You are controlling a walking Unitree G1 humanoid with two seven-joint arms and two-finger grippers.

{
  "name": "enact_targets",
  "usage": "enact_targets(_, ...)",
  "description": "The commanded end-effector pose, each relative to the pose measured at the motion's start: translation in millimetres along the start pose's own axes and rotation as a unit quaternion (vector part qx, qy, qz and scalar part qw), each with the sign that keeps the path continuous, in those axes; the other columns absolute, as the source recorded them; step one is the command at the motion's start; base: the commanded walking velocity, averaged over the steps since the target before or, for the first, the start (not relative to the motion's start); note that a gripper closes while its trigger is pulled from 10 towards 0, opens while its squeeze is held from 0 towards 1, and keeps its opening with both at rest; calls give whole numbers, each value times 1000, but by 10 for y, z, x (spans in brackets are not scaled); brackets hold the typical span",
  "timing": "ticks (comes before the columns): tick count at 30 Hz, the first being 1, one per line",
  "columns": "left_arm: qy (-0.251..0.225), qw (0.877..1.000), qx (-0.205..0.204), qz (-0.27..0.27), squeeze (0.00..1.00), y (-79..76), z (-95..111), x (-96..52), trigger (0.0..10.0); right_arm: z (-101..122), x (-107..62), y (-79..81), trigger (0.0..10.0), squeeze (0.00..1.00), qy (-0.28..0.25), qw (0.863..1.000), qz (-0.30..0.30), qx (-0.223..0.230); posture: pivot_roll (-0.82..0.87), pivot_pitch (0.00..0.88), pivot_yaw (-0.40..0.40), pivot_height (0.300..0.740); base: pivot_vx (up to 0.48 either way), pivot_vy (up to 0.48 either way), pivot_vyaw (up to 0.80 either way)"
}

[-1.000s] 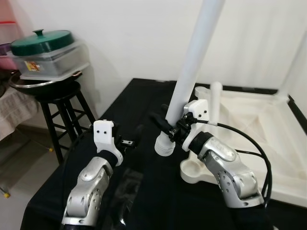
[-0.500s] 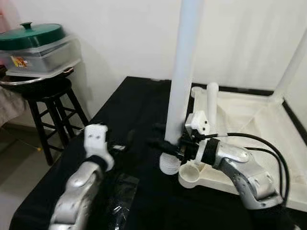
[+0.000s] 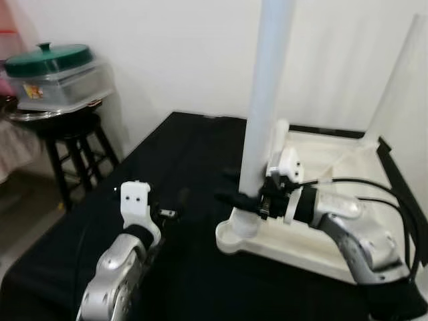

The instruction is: Building children table

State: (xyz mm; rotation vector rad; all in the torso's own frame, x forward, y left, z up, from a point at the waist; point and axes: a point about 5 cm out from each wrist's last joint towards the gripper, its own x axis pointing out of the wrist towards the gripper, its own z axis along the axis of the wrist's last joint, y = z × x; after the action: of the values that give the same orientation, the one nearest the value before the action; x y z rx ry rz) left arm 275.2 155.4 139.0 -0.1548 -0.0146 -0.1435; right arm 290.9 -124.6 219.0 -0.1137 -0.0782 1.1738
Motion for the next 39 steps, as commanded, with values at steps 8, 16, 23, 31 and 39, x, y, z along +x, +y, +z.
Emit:
enact_targets(8,20,1000,6,17,0,20,-13,-62,10000,-32,74,-2,10000,0,-15,999,40,26,-10,8,-15,740,0,300,0)
enact_targets(16,7,999,26,30,0,72,43,-122,10000,-26,105,-39,10000,0,-24,999,28,27,-6,32,-10,740,0,60,0)
enact_targets(23,9,999,41,21,0,58,56,-135,10000,-6,23,-127,10000,0,-27,999,21,28,-8,46,-5,740,0,0,0)
enact_targets(31,11,998,66,-11,0,-30,89,-196,10000,-54,-295,-214,10000,0,-5,996,68,57,-11,90,5,740,0,0,0)
enact_targets(39,13,993,95,-76,0,-119,140,-333,10000,-148,-341,-347,10000,0,19,994,86,67,6,154,17,740,0,0,0)
